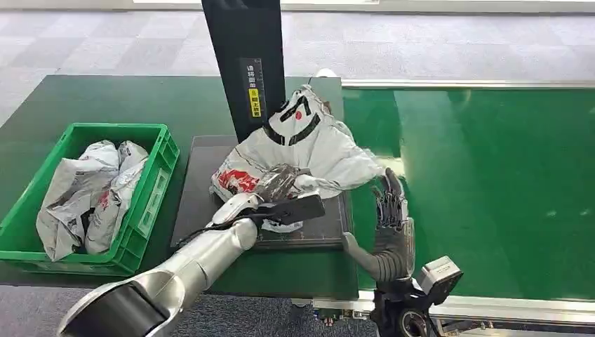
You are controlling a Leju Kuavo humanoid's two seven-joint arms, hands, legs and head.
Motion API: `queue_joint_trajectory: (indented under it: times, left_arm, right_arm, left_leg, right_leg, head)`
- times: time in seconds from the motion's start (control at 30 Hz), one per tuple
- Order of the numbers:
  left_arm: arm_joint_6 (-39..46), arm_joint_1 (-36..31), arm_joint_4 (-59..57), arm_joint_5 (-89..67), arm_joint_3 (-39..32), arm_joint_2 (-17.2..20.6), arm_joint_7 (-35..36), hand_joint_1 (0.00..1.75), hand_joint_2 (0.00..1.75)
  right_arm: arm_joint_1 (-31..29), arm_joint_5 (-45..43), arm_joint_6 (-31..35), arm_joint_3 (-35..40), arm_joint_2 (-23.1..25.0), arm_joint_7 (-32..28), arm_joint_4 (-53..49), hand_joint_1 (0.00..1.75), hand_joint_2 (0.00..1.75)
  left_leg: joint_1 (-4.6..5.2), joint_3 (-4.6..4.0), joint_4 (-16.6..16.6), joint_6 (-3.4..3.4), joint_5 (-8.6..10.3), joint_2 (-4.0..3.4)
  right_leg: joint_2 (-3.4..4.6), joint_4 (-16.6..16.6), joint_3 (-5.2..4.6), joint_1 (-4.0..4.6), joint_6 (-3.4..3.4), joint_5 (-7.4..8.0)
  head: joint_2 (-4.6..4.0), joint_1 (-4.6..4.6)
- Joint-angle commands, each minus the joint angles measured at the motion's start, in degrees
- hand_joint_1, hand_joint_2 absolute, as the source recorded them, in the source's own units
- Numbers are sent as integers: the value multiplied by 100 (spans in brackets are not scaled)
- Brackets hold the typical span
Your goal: Moved the parcel from conveyor to table for the left to box.
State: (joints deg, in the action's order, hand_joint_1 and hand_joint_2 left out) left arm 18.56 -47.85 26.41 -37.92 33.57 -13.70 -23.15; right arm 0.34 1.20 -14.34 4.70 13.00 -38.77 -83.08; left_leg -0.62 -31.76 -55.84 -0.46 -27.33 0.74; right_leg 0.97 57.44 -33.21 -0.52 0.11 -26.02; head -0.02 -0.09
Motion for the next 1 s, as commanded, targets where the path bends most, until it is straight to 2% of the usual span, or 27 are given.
queue_joint_trajectory:
  times: [0.03,0.1,0.17,0.3,0.4,0.47,0.5,0.53,0.63,0.67,0.8,1.0]
  left_arm:
    - [27,1318,2731,726,-873,846,-430,175,175]
    - [13,1306,2694,717,-856,818,-408,175,175]
    - [254,1698,3263,1013,-1065,854,-739,175,175]
    - [488,3248,5705,1631,-1468,1193,-1199,175,175]
    - [679,4304,7238,1838,-1828,1215,-1522,175,175]
    - [796,4757,8010,1948,-2065,1209,-1685,175,175]
    - [862,4846,8267,1991,-2140,1238,-1685,175,175]
    - [917,4893,8401,1996,-2203,1258,-1685,175,175]
    - [1129,5007,8748,2167,-2312,1429,-1685,175,175]
    - [1342,4976,8884,2277,-2296,1559,-1685,175,175]
    - [1444,4813,9094,2665,-2364,1775,-1685,175,175]
    - [1350,4632,9392,3009,-2646,1794,-1685,175,175]
  right_arm:
    - [401,13,176,-43,-132,-3,-312,0,175]
    - [384,13,175,-43,-128,-4,-303,0,175]
    - [517,15,282,-77,-114,-18,-417,0,175]
    - [915,-16,424,-258,-52,-22,-729,0,175]
    - [1112,7,428,-407,10,-46,-821,0,175]
    - [1181,36,394,-473,61,-50,-840,0,175]
    - [1212,45,377,-491,73,-48,-838,0,175]
    - [1234,52,364,-509,86,-49,-831,0,175]
    - [1214,73,318,-575,115,-51,-782,0,175]
    - [1189,93,290,-612,127,-47,-775,0,175]
    - [1147,100,285,-664,120,-7,-768,0,175]
    - [1168,67,267,-694,100,17,-740,0,175]
  left_leg:
    - [5,20,25,1,-2,-32]
    - [-1,5,7,-2,-7,-25]
    - [2,-7,3,-3,-4,-15]
    - [6,3,14,-2,-11,-35]
    - [4,0,13,-4,-22,-44]
    - [1,4,8,-5,-33,-49]
    - [1,14,10,-5,-46,-62]
    - [0,-14,3,-8,-35,-42]
    - [-2,-18,0,-9,-42,-33]
    - [-3,0,-1,-8,-52,-42]
    - [-2,-18,1,-7,-40,-22]
    - [-4,-5,2,-5,-42,-18]
  right_leg:
    - [15,-20,10,-3,-2,4]
    - [11,-7,-2,3,-3,-2]
    - [4,-2,-13,-1,-3,-4]
    - [26,-9,-9,-5,-2,-6]
    - [33,-7,-14,-3,-3,-12]
    - [36,-5,-15,0,-6,-24]
    - [44,-6,-8,1,-7,-31]
    - [32,0,-28,1,-4,-28]
    - [22,3,-29,3,-4,-40]
    - [20,2,-13,6,-5,-48]
    - [11,2,-24,4,-4,-41]
    - [0,-1,-5,6,-3,-44]
  head:
    - [0,0]
    - [0,0]
    - [0,0]
    - [0,-2]
    - [0,-2]
    - [0,0]
    - [0,0]
    - [0,2]
    - [0,-2]
    - [0,0]
    - [0,0]
    - [0,0]
